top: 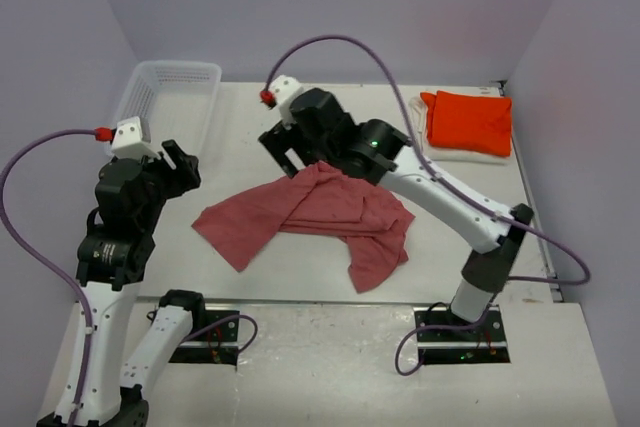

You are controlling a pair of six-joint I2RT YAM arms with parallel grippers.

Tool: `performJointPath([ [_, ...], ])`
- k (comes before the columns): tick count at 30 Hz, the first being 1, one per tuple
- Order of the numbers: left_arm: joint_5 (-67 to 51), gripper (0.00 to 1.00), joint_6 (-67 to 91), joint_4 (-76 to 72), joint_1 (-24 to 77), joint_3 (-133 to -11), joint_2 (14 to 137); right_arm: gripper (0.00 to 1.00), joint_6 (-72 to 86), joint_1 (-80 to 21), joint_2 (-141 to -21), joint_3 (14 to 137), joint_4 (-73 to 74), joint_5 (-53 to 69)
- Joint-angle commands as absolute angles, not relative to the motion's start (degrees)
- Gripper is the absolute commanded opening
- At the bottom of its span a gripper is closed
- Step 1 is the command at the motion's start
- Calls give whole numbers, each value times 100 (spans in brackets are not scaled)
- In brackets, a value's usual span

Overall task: Fold and stack the t-shirts
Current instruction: Flatten out the tshirt

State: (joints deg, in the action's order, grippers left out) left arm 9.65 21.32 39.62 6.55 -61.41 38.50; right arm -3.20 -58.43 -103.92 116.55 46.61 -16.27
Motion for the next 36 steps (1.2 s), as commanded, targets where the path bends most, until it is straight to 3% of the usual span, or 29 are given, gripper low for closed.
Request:
performJointPath([
  [1, 283, 69, 1916, 3860, 668, -6057, 4130, 99, 674, -5380, -8694, 10922, 4438, -2670],
  [5, -1119, 63, 1741, 3613, 668, -5810, 4674, 98, 1186, -4818, -7824, 9416, 4360, -2295],
  [8, -1731, 60, 1819, 3455, 712, -5547, 5228, 89, 1511, -4650, -7647, 8396, 4000, -2066],
  [14, -151, 47, 2776, 3410, 1283, -5063, 5485, 69, 2003, -4597, -7892, 7664, 3595, -1574],
  [22, 825, 43, 3752, 3770, 1818, -4359, 5449, 76, 2548, -4457, -8279, 7296, 3410, -1178],
  [36, 879, 44, 4685, 3982, 2417, -4096, 5660, 59, 3094, -4025, -8138, 5652, 2303, -246],
])
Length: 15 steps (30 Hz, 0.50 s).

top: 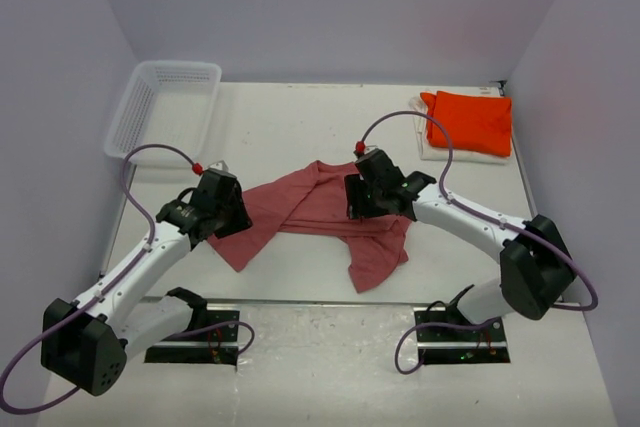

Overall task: Fold and stack the t-shirts
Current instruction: Flatten out the tshirt

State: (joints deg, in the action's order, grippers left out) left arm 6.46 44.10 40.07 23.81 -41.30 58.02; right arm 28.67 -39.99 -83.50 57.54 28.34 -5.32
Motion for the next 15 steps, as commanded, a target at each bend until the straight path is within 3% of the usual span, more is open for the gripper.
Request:
performJointPath([
  [1, 888, 44, 4685, 3981, 2417, -4113, 5669, 58, 3085, -4034, -8156, 5651, 2320, -220],
  [15, 791, 44, 4579, 4025, 2417, -4245, 5660, 50, 3146, -4069, -8306, 5353, 2022, -149],
])
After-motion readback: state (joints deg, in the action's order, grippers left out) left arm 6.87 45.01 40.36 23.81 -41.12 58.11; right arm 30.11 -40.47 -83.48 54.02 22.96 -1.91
